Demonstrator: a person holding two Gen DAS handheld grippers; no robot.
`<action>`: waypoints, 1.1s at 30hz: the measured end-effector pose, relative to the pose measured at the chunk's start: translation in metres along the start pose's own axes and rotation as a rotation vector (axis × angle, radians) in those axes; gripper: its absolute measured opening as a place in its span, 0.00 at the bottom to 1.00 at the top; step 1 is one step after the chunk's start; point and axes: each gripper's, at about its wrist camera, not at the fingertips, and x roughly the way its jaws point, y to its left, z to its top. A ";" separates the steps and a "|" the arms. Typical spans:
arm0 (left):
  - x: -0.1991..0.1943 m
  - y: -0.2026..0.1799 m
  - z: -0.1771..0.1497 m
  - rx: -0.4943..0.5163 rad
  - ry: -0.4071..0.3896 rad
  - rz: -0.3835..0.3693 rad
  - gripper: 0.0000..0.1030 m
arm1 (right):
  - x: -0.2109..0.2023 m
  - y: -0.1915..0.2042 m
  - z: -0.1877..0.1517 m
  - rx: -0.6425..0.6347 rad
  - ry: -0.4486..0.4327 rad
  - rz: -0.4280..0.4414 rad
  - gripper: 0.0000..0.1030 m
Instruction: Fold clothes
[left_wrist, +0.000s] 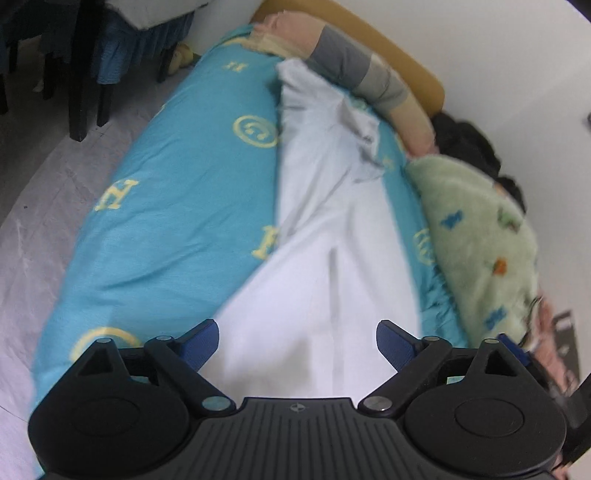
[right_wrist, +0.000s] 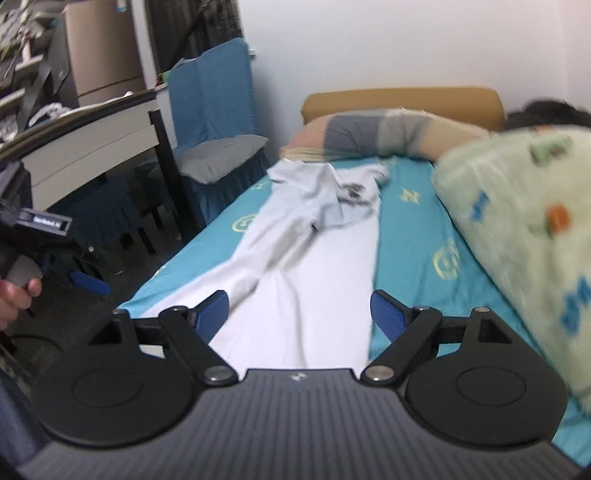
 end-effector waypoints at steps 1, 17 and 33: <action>0.004 0.012 0.000 -0.001 0.010 0.014 0.87 | 0.002 -0.005 -0.003 0.033 0.008 -0.003 0.82; 0.037 0.069 -0.020 0.122 0.198 -0.005 0.37 | 0.041 -0.035 -0.003 0.215 0.030 0.000 0.82; -0.006 -0.144 -0.078 0.638 0.193 0.123 0.04 | 0.025 -0.055 -0.014 0.335 0.033 -0.009 0.82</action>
